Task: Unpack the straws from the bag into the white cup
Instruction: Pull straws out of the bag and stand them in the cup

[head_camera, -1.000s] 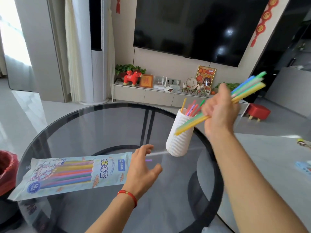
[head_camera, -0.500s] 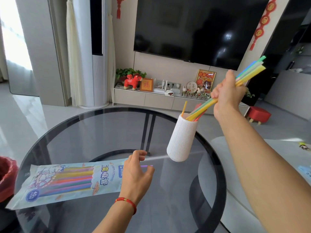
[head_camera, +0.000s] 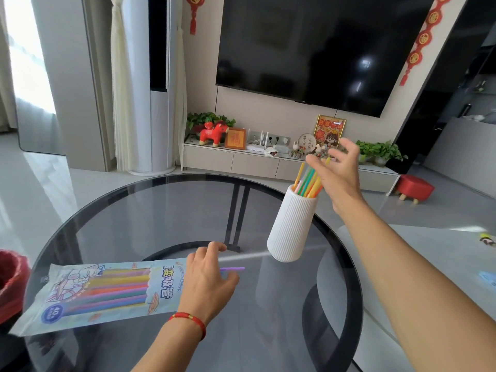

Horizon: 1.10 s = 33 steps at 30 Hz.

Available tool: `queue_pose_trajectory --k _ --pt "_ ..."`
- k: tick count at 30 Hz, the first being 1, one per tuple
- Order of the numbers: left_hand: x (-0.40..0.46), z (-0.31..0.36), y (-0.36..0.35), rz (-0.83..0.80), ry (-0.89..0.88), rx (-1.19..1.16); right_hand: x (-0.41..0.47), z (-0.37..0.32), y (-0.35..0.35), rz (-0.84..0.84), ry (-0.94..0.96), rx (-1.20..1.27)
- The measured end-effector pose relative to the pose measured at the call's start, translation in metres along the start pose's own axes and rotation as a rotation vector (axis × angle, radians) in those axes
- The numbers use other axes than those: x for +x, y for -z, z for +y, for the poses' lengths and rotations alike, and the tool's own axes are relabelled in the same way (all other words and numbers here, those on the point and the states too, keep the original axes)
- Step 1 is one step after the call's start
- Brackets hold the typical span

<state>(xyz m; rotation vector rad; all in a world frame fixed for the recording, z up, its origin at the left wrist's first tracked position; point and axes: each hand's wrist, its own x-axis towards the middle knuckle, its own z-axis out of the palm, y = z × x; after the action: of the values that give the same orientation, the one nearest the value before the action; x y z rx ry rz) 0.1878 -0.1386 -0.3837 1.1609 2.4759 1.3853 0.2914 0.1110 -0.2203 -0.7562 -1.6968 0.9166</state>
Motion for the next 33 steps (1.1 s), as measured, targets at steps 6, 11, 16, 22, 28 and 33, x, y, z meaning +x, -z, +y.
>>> queue_pose_trajectory --k 6,11,16,22,28,33 --pt "0.010 -0.008 0.024 0.009 -0.114 0.120 -0.019 0.005 0.006 -0.132 0.302 -0.473" --pt "0.014 -0.035 0.045 -0.264 -0.225 0.497 -0.069 0.007 0.013 0.141 0.657 -0.321" --pt "0.005 -0.071 0.036 -0.391 -0.192 0.721 -0.161 0.068 -0.035 -0.543 0.413 -0.484" --pt "0.017 -0.070 0.033 -0.335 -0.215 0.707 -0.205 0.117 -0.092 -0.674 0.145 -0.602" --pt "0.024 -0.065 0.029 -0.223 -0.377 0.695 -0.193 0.117 -0.096 -0.734 0.003 -0.192" --pt "0.019 -0.063 0.026 -0.157 -0.426 0.682 -0.190 0.120 -0.093 -0.776 0.014 -0.075"
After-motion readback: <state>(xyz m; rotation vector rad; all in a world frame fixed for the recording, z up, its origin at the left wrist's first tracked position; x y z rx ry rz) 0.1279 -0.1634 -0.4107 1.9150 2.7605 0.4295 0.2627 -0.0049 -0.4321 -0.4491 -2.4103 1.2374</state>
